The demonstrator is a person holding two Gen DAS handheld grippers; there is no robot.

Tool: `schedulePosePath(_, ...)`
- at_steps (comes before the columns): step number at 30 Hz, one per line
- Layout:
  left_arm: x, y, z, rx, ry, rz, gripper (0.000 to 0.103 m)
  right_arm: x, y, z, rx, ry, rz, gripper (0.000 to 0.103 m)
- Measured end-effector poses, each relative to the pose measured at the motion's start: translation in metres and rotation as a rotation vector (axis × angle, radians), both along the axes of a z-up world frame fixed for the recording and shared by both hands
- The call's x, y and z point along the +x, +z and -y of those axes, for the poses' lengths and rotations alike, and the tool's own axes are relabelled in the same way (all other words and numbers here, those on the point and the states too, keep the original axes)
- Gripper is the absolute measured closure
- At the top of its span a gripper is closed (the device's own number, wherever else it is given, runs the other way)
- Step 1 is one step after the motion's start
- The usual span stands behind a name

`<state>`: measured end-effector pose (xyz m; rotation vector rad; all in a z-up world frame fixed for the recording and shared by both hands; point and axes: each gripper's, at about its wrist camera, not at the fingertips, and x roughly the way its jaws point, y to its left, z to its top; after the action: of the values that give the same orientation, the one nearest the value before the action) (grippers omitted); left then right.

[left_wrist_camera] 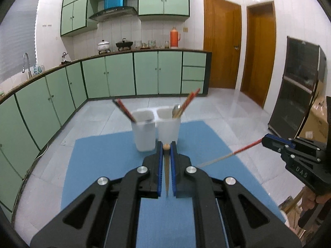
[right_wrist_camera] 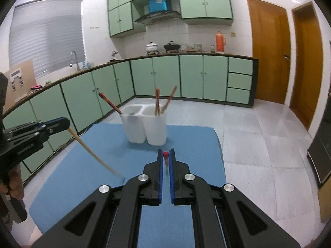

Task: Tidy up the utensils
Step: 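Lift both chopsticks and lower them into the white holder with both tools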

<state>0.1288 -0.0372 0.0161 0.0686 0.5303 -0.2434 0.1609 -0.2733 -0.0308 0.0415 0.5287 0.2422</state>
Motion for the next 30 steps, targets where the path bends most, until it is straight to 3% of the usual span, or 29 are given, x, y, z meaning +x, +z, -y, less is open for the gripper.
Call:
schedulePosePath(13,0.024,0.039,0.004,-0.028,-0.02,0.07,0.097,0.038,0.057,-0.016,0.037,0.153,0.044,0.098)
schedulePosePath(30,0.088,0.116,0.002,-0.066,0.012,0.238,0.097,0.119,0.15,-0.043,0.077,0.191,0.202,0.098)
